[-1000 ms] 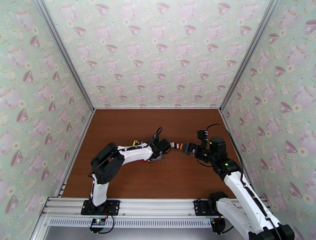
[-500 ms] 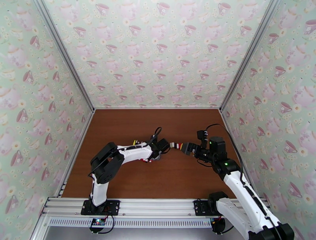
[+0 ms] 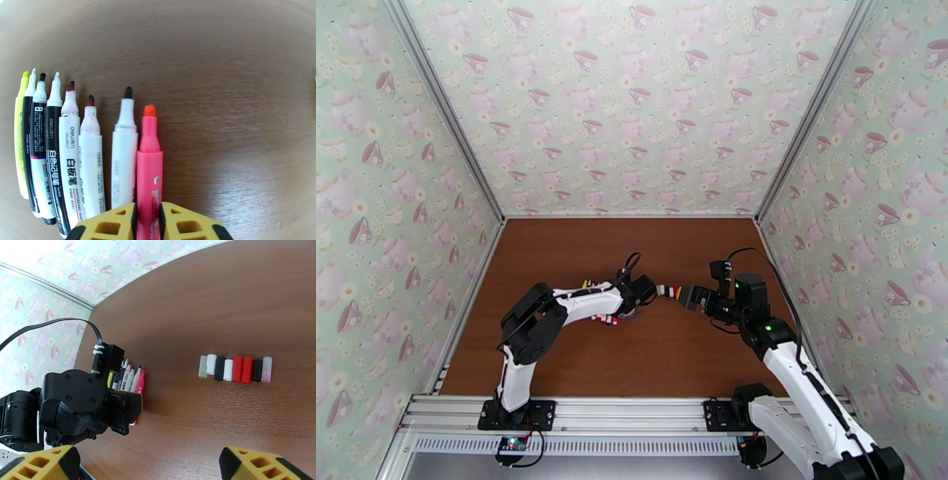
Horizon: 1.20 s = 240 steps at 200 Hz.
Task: Open the pen caps
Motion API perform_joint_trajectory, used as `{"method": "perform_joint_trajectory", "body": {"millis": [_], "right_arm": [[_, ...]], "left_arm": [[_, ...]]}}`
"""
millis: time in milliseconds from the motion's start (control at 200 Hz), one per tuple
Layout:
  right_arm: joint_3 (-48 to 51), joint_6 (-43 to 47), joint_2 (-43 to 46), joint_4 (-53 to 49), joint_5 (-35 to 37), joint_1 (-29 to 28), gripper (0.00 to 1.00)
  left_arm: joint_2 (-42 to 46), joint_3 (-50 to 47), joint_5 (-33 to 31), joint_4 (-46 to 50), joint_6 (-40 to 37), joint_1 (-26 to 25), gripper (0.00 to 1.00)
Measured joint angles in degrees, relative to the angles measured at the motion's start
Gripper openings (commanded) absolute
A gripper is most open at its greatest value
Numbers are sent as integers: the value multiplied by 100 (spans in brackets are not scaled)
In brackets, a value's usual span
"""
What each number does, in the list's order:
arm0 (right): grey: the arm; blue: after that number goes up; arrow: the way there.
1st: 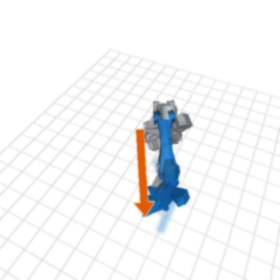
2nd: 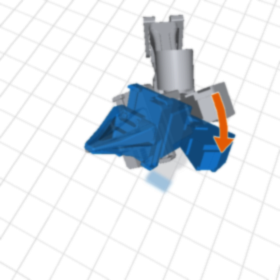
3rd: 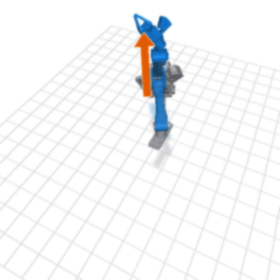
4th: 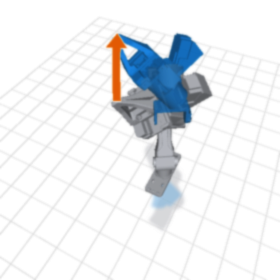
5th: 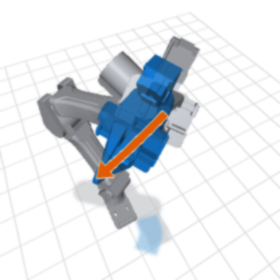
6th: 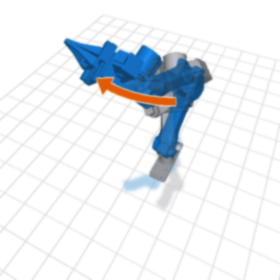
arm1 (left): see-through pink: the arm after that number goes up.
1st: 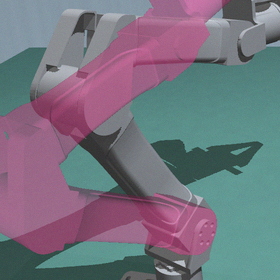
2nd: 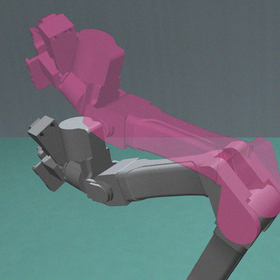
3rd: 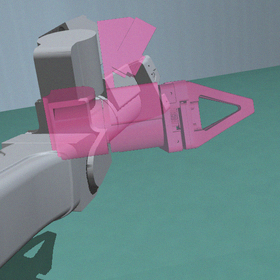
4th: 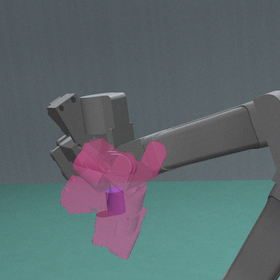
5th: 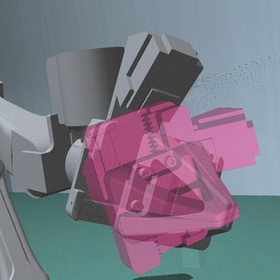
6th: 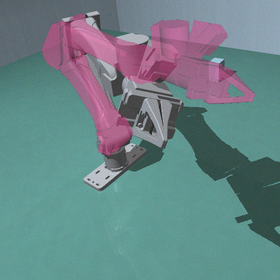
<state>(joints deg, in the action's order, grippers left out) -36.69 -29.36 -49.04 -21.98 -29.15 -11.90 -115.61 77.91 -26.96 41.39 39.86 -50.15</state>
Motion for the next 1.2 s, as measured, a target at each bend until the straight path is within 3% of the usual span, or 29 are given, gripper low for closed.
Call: {"method": "perform_joint_trajectory", "body": {"millis": [611,911,1202], "right_arm": [[0,-2,-37,2,-2,0,100],[-2,2,-92,2,-4,0,100],[-267,70,-164,-24,-221,0,100]], "left_arm": [[0,44,-98,44,-107,98,18],[199,31,-42,24,-149,122,26],[1480,-553,313,-551,-245,199,41]]}}
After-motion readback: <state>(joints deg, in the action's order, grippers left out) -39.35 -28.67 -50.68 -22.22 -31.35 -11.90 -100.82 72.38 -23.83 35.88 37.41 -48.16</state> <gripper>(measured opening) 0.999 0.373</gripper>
